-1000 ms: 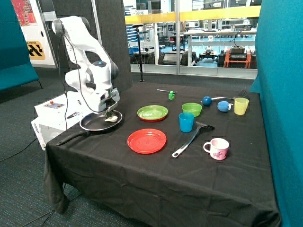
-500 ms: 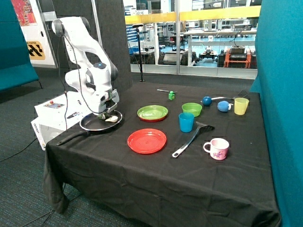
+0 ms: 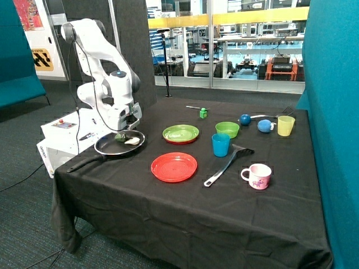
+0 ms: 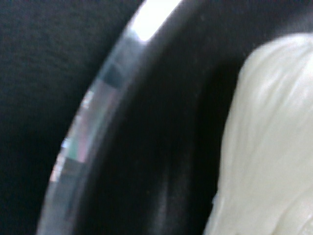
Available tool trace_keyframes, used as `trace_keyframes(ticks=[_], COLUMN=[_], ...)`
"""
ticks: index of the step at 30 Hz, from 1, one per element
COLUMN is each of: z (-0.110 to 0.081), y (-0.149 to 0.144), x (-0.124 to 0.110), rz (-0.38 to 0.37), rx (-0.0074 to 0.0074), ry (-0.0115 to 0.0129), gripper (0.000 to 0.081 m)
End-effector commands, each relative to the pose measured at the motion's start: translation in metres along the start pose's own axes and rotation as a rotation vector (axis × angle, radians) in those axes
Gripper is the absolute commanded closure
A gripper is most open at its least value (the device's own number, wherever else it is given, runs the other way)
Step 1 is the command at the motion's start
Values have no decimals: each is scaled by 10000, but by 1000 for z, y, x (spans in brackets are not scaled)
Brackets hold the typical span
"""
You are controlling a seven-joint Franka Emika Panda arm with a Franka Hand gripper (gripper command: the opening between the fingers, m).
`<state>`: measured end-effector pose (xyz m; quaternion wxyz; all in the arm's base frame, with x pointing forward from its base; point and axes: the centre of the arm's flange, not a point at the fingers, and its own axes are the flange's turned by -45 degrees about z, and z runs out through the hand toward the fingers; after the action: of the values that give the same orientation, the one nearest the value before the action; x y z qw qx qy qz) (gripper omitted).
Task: Cook the vegetables
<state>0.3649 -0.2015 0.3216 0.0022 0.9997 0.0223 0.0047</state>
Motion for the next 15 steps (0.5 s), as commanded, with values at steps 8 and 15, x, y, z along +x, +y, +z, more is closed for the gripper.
trace_keyframes(ticks=[8, 15], z=[-43, -62], y=[-27, -54], x=[25, 39], rz=[-532, -694], rx=[49, 50], ry=[-91, -91], gripper=[793, 775])
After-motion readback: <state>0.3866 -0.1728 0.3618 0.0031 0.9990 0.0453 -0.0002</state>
